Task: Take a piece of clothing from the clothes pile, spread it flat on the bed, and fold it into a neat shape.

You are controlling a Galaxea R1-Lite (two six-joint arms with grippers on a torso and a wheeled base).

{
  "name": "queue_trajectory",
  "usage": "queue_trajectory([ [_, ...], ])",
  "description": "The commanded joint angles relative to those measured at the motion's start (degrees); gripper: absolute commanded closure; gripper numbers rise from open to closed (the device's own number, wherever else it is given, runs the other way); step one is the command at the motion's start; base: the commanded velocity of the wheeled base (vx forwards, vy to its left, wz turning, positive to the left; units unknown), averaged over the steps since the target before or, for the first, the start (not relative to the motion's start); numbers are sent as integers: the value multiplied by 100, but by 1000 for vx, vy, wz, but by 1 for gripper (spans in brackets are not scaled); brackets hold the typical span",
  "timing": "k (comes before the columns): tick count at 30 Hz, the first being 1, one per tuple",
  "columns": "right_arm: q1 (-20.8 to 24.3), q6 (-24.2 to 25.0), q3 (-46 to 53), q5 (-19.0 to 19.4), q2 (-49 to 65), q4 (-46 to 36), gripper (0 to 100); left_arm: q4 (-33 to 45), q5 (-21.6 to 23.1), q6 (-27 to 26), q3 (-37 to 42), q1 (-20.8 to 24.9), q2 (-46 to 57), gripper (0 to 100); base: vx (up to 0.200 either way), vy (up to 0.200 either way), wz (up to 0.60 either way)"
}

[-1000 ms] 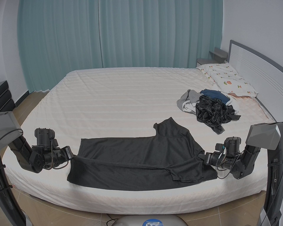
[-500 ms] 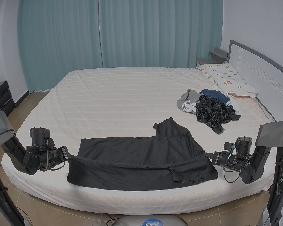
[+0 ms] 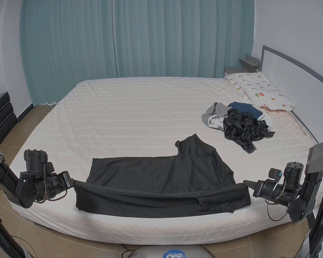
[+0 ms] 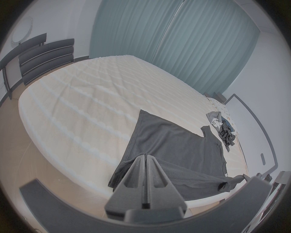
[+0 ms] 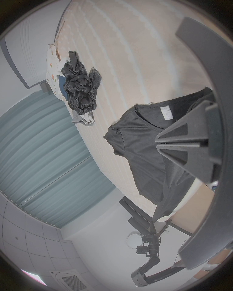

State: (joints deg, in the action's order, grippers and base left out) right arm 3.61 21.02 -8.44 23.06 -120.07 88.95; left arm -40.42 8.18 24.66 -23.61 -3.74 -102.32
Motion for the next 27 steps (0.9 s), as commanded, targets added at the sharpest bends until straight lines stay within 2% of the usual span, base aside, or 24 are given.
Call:
queue_trajectory([
  [1, 26, -10, 378, 5, 466, 52, 100, -1, 35, 4, 305, -83, 326, 100, 0, 0, 0],
  [17, 8, -63, 844, -21, 967, -71, 100, 114, 35, -14, 1017, -127, 906, 100, 0, 0, 0],
  [22, 43, -89, 844, -30, 1178, -458, 100, 377, 35, -49, 1043, -127, 950, 100, 0, 0, 0],
  [23, 35, -168, 844, -30, 1337, -810, 100, 474, 35, -67, 1043, -127, 942, 100, 0, 0, 0],
  [27, 0, -326, 844, -21, 1504, -1231, 100, 500, 35, -76, 1061, -127, 906, 100, 0, 0, 0],
])
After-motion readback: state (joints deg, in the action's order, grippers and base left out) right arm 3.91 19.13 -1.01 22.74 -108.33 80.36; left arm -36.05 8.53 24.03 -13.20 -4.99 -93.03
